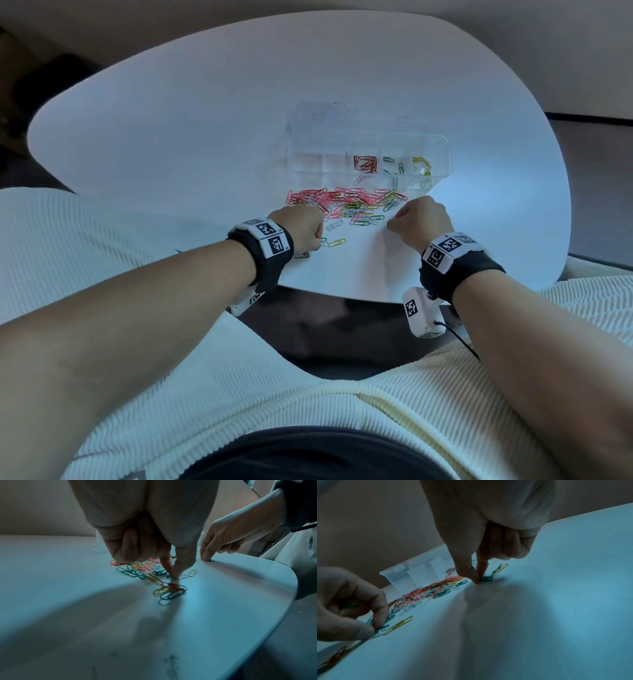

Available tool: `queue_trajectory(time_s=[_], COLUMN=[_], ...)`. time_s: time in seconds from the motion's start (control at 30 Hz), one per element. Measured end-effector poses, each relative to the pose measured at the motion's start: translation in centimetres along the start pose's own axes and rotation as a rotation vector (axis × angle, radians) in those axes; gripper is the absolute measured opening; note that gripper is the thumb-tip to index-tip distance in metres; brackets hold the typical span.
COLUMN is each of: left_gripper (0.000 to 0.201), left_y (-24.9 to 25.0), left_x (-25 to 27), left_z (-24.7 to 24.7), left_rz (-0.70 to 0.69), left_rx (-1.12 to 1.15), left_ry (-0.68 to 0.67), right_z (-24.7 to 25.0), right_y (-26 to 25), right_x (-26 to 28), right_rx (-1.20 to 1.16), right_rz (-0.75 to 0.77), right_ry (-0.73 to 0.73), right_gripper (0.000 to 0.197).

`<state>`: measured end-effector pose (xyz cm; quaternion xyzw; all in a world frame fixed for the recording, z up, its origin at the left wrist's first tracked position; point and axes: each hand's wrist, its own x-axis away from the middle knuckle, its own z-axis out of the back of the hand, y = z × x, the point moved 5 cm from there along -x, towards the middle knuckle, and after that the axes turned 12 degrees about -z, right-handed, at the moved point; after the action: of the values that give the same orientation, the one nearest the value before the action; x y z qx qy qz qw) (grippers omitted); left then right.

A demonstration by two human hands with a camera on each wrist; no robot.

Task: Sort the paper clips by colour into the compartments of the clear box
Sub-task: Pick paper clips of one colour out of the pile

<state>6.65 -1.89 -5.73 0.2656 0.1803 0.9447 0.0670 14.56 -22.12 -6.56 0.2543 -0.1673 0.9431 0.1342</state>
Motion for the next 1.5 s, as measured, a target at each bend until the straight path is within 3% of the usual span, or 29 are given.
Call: queue_trajectory(time_s=[0.27,0.53,0.67,0.77,0.9,1.03,1.13,1.23,1.3,1.4,1.5], left_gripper=[0.012,0.015,0.024,0.02,0.032,0.035,0.034,0.028,0.025,0.023,0.012], left_y=[0.2,0.2,0.5,0.9,2.6,3.8,5.9,7.4,7.6,7.2,6.6], left_x=[0.2,0.2,0.3,0.6,0.3,0.3,-0.3,-1.2,-1.9,-3.3,-4.8], left_z=[-0.1,-0.1,0.0,0.9,3.2,4.4,5.0,5.7,6.0,6.6,7.1], left_rz=[0.017,0.029,0.023,0.032,-0.056,-0.052,-0.083,-0.084,-0.037,0.081,0.172], left_rx=[0.011,0.026,-0.008,0.074,0.336,0.921,1.246,1.386,1.396,1.301,1.118], left_ry=[-0.017,-0.015,-0.01,0.047,0.138,0.198,0.214,0.263,0.305,0.33,0.269], right_z=[-0.8,0.3,0.8,1.0,3.1,4.5,5.9,6.5,6.6,6.9,6.8], right_y=[-0.4,-3.0,-3.1,-2.7,-2.8,-2.9,-2.9,-3.3,-3.4,-3.3,-3.3], right_x=[0.6,2.0,2.4,2.1,2.6,3.0,2.8,2.8,2.3,1.4,0.7], right_rx=[0.07,0.162,0.137,-0.143,-0.543,-0.95,-1.206,-1.336,-1.351,-1.178,-1.028], right_rz=[0.019,0.172,0.156,0.045,-0.026,-0.107,-0.103,-0.087,-0.116,-0.188,-0.246], right_ry=[-0.065,-0.198,-0.286,-0.445,-0.541,-0.714,-0.717,-0.727,-0.669,-0.44,-0.322], right_gripper=[0.021,0.033,0.03,0.023,0.025,0.018,0.015,0.004,0.008,0.005,0.022])
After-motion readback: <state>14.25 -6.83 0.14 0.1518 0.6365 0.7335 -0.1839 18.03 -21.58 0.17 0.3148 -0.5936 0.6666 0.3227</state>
